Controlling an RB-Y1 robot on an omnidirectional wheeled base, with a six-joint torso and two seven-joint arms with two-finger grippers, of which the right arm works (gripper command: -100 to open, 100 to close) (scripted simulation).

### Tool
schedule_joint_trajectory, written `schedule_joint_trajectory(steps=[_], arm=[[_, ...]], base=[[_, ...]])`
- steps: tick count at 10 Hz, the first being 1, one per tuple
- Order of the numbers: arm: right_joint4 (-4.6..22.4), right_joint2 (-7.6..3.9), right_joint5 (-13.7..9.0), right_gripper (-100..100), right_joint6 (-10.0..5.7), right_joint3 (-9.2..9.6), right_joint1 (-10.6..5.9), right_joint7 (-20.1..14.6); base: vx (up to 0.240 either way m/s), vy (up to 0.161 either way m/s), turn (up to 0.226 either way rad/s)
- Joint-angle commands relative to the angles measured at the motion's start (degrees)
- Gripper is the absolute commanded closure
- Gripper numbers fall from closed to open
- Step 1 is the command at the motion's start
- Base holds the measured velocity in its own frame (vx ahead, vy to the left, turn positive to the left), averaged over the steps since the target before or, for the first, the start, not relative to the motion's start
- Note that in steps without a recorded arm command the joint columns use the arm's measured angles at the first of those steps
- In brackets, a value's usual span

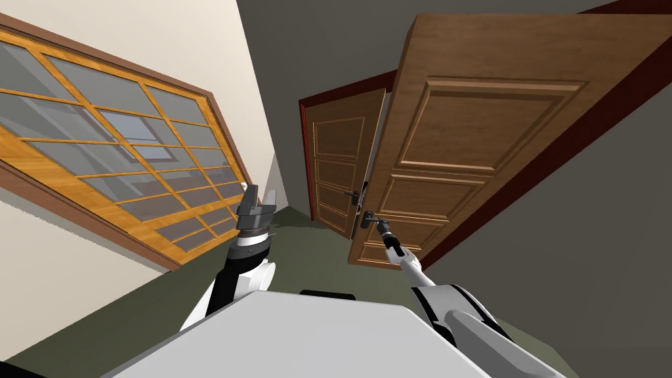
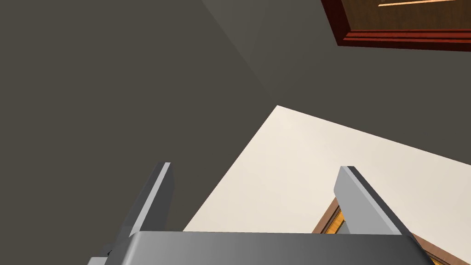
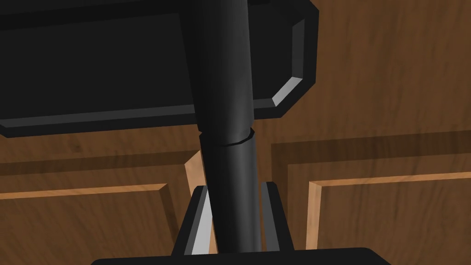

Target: Pull the door open

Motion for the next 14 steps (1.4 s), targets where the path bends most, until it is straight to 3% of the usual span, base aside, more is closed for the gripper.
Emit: schedule_joint_trajectory(steps=[1, 4, 5, 8, 9, 11, 14], arm=[[1.9, 0.46, 0.2, 100, -1.28, 0.41, -0.67, -0.2], [2.2, 0.03, 0.3, 100, -1.49, 0.58, -0.72, -0.5], [1.7, -0.28, 0.9, 100, -1.91, 1.91, -0.41, -1.8], [1.5, -0.35, 1.1, 100, -2.08, 2.26, -0.37, -2.1], [1.1, -0.67, 1.8, 100, -2.87, 3.86, -0.21, -3.7], [0.9, -0.75, 2.0, 100, -3.08, 4.28, -0.16, -4.1], [0.1, -1.28, 3.2, 100, -4.38, 6.91, 0.11, -6.7]], base=[[-0.059, -0.003, -0.011], [-0.056, -0.021, 0.007], [-0.119, -0.080, 0.072], [-0.124, -0.060, 0.037], [-0.160, -0.061, 0.054], [-0.172, -0.088, 0.063], [-0.171, -0.122, 0.078]])
